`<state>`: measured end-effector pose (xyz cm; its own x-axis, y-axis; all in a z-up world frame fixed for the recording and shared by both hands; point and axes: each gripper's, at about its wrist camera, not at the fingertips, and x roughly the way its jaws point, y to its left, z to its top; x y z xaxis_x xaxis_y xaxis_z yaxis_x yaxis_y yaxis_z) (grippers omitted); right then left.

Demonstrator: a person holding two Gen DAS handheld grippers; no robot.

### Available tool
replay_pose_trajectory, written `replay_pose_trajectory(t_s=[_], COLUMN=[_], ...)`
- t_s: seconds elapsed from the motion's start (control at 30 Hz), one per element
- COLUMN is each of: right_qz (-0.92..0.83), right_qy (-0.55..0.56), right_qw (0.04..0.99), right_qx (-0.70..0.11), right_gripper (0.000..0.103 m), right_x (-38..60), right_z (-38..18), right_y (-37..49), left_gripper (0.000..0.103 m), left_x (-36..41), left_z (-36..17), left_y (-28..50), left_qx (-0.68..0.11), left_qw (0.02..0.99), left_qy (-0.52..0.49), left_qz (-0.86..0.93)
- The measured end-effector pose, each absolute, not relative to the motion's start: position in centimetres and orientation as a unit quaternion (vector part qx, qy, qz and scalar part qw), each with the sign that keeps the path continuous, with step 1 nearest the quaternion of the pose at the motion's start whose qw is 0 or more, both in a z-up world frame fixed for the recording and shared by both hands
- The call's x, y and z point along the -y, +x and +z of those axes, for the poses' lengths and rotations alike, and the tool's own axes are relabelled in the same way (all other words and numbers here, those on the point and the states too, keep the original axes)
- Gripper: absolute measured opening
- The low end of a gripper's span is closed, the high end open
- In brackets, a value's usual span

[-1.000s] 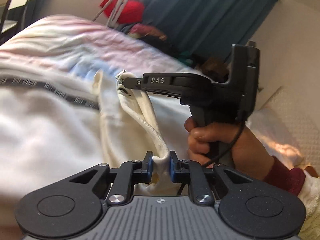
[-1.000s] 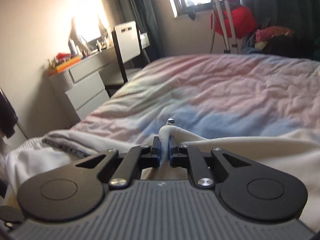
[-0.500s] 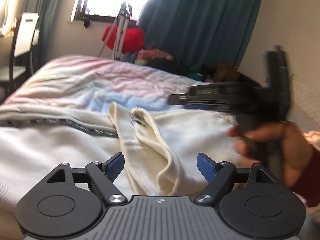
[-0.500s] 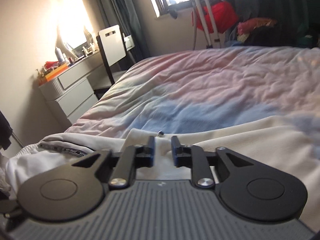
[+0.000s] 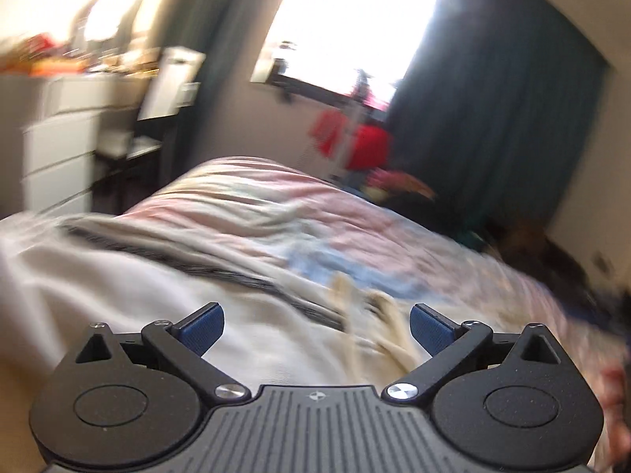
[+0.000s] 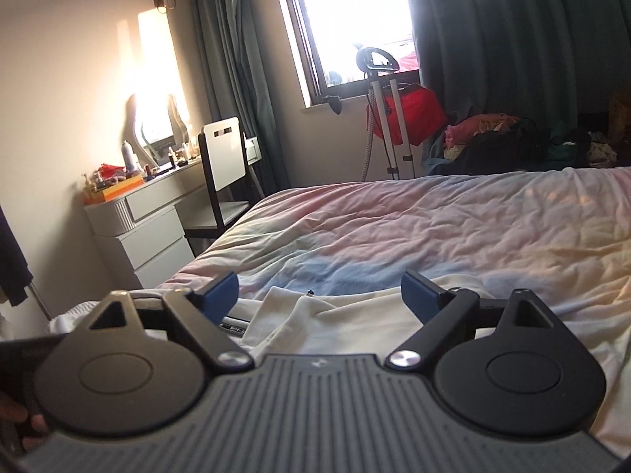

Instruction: Fold clothes

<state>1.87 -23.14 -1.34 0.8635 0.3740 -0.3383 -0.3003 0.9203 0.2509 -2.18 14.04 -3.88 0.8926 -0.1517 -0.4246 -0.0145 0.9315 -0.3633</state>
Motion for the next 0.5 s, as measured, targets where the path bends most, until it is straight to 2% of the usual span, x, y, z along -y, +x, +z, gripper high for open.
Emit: replay_pose_trajectory(t_s=[0.13, 0.2, 0.27, 0.37, 0.47, 0.5], right_qz=[0.171, 0.164, 0.158, 0.155, 0.143, 0.139], right_qy=[0.087, 0.08, 0.094, 0.122, 0.134, 0.136], right_qw=[0.965, 0.967, 0.966, 0.96, 0.957, 0.956], right_qx=[-0.178, -0.177, -0.182, -0.198, -0.214, -0.218], right_gripper=[0.091, 0.091, 0.091, 0.091, 0.091, 0.091], right_x=[23.5, 23.4, 23.7, 24.5, 25.2, 25.4], right_z=[-0.8, -0.7, -0.9, -1.4, -2.2, -2.4], right_y=[0.0, 0.2, 0.4, 0.8, 1.4, 1.6], left_gripper=[0.103, 0.103, 0.102, 0.101, 0.101, 0.098], left_x=[-19.0, -21.7, -24.7, -28.4, -30.3, -31.0], left_z=[-3.2, -3.7, -4.6, -6.4, -7.8, -8.4], left_y=[-4.5, -5.1, -5.7, -6.4, -5.7, -5.4], left_qx=[-0.227, -0.255, -0.287, -0.286, -0.286, -0.286], left_qw=[0.932, 0.905, 0.867, 0.802, 0.756, 0.739], left_qy=[-0.276, -0.324, -0.381, -0.497, -0.559, -0.58], left_qz=[0.061, 0.104, 0.145, 0.166, 0.183, 0.189])
